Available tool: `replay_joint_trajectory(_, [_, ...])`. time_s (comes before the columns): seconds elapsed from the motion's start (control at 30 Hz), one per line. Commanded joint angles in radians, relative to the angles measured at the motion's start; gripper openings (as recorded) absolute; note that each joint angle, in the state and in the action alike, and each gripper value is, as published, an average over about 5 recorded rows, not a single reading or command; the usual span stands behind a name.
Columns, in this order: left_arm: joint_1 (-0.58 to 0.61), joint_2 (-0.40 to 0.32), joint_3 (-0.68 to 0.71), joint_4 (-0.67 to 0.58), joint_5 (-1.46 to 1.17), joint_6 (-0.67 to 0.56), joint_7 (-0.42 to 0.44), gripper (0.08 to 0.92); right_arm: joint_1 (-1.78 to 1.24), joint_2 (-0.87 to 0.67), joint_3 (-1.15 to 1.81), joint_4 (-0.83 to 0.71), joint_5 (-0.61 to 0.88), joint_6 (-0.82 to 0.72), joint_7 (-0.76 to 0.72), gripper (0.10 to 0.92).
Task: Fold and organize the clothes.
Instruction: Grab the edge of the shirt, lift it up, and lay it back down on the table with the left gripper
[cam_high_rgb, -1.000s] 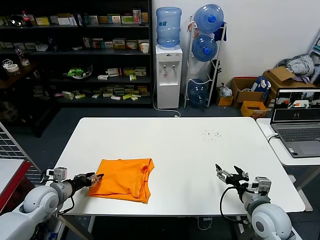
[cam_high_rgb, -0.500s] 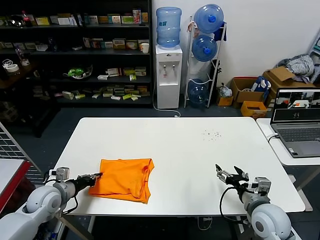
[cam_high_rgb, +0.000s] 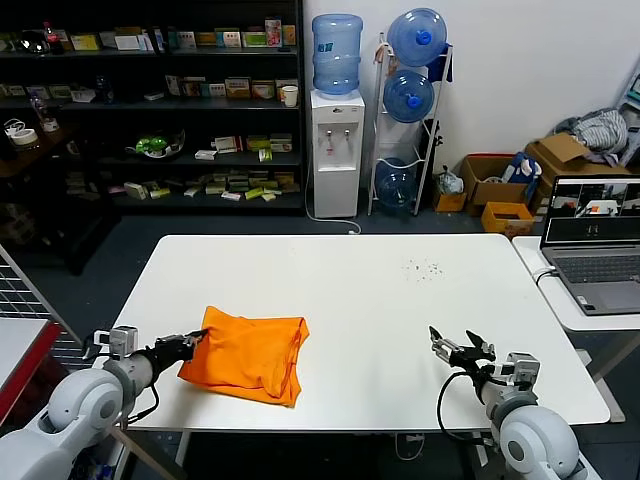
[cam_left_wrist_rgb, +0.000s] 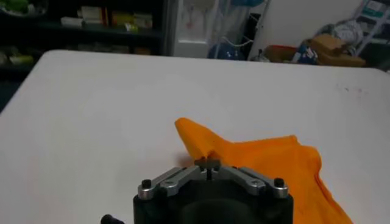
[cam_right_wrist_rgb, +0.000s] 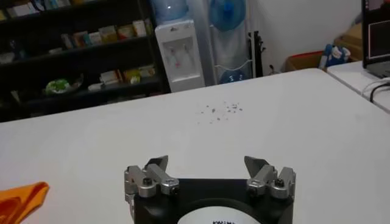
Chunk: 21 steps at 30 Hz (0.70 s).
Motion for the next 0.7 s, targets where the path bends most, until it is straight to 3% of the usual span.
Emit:
replay_joint_trajectory(0.03, [0.213,0.009,-0.336,-0.158,0.125,0.028,-0.049,0.090,0.016,-0.004,-0.002,0.006,-0.034,0.024,-0.030,0.823])
replay_joint_trajectory(0.33, [0.378,0.015,-0.557,-0.147,0.193,-0.002,-0.022,0.090,0.007,-0.015,0.037,0.061,-0.099,0.077,-0.072,0.823])
replay_joint_trajectory(0.53, [0.392,0.042,-0.579,-0.080,0.235,-0.032,0.007,0.090,-0.003,-0.013,0.046,0.073,-0.102,0.080,-0.072,0.823])
replay_joint_trajectory(0.7, [0.329,0.081,-0.530,-0.033,0.236,-0.040,0.015,0.090,-0.007,-0.004,0.043,0.076,-0.109,0.078,-0.068,0.823])
